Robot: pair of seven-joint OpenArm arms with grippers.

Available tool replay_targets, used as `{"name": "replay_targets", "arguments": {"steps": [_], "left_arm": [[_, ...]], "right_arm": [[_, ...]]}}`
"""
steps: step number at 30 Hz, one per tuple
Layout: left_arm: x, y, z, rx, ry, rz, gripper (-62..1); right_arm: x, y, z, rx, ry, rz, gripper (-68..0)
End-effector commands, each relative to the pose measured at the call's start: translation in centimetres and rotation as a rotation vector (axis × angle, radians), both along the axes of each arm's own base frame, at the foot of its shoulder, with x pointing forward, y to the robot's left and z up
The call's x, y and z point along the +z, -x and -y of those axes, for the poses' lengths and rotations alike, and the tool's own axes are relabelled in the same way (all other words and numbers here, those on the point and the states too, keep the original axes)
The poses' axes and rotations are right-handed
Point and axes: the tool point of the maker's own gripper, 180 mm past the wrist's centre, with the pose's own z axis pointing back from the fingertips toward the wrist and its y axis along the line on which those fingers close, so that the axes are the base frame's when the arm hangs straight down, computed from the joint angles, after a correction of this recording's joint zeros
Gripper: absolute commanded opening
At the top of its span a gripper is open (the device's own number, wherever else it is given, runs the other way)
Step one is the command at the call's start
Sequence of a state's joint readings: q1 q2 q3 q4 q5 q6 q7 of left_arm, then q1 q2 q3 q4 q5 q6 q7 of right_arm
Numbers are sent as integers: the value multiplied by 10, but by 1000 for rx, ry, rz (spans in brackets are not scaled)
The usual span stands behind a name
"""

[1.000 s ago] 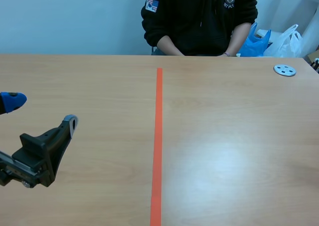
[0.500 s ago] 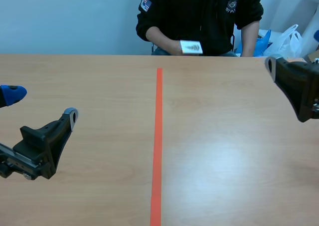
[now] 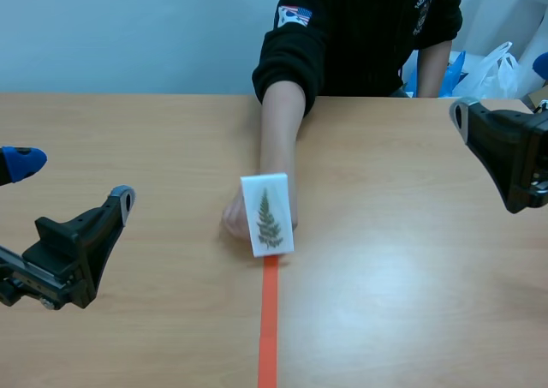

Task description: Sort the leaf by its shape. The table is split by an orange tape line. A compound leaf with several leaflets goes to the left side, a simple leaf with one blade goes to the right side. Return to the home posture when a red brick is placed on the table.

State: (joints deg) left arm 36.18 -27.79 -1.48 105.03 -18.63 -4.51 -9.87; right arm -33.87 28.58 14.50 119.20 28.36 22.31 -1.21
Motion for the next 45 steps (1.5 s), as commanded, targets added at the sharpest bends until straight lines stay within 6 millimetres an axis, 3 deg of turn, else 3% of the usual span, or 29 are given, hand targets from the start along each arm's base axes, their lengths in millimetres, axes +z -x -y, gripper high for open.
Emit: {"name": "replay_targets", "arguments": {"steps": [1, 24, 37, 45], "left_arm": [[8, -1, 2, -1, 17, 28, 4], [8, -1, 2, -1, 17, 29, 4], [8, -1, 2, -1, 17, 29, 4], [8, -1, 2, -1, 17, 29, 4]], "right_arm": [[7, -3, 3, -5, -1, 28, -161], [4, -4, 5, -2, 13, 18, -161], [-49, -19, 33, -62, 14, -118, -161], [-95, -33, 22, -8, 20, -216, -161]]}}
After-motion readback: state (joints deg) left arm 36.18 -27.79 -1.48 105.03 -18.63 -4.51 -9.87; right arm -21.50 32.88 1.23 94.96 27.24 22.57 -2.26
